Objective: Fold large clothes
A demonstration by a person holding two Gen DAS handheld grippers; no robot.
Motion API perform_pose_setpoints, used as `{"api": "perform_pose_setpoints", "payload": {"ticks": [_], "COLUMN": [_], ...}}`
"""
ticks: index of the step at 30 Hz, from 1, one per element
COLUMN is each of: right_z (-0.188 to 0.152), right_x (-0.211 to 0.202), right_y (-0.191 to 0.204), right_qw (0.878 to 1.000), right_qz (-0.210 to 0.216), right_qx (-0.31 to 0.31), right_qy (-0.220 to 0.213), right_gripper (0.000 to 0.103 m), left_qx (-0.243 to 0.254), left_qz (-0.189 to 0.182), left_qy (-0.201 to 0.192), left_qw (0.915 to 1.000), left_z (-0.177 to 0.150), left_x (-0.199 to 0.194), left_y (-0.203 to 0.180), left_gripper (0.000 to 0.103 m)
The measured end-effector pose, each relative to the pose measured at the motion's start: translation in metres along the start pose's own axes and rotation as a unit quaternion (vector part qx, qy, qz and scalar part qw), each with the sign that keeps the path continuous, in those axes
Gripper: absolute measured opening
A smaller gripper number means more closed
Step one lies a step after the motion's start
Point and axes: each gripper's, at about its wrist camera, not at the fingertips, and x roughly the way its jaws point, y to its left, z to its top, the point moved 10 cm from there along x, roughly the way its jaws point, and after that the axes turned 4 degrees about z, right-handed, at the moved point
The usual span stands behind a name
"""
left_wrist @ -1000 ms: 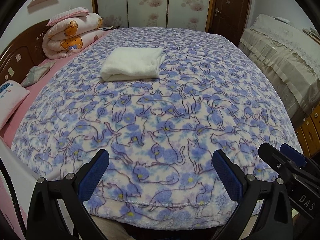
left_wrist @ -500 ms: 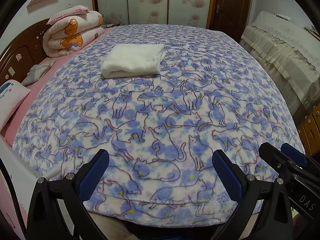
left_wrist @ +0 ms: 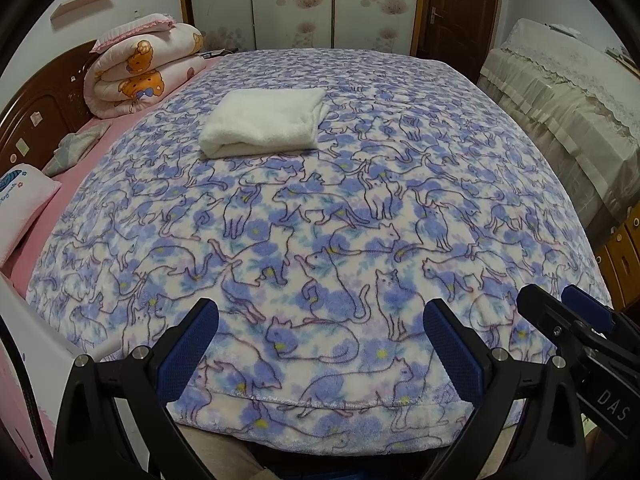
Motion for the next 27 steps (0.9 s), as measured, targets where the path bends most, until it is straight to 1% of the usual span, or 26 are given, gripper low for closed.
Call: {"api": "perform_pose_setpoints", "payload": {"ticks": [10, 27], "right_z": [-0.0019, -0.0013], "right_x": [0.0000, -0.0004], "right_y": [-0.0004, -0.0014], "right_qw": [1.000, 1.000], "right_qz": [0.001, 0.001], "right_qx": [0.001, 0.001], "right_qy": [0.001, 0.001], "right_gripper": [0.076, 0.076], "left_qx": [0.002, 0.005], "left_qz": [-0.003, -0.004], "left_qy": [0.000, 0.001], "left_qw": [1.0000, 1.0000], "left_z": [0.0001, 0.0003], "left_x": [-0.0003, -0.0001], "left_y": [-0.0007, -0.0001], "left_gripper": [0.099, 0.098]}}
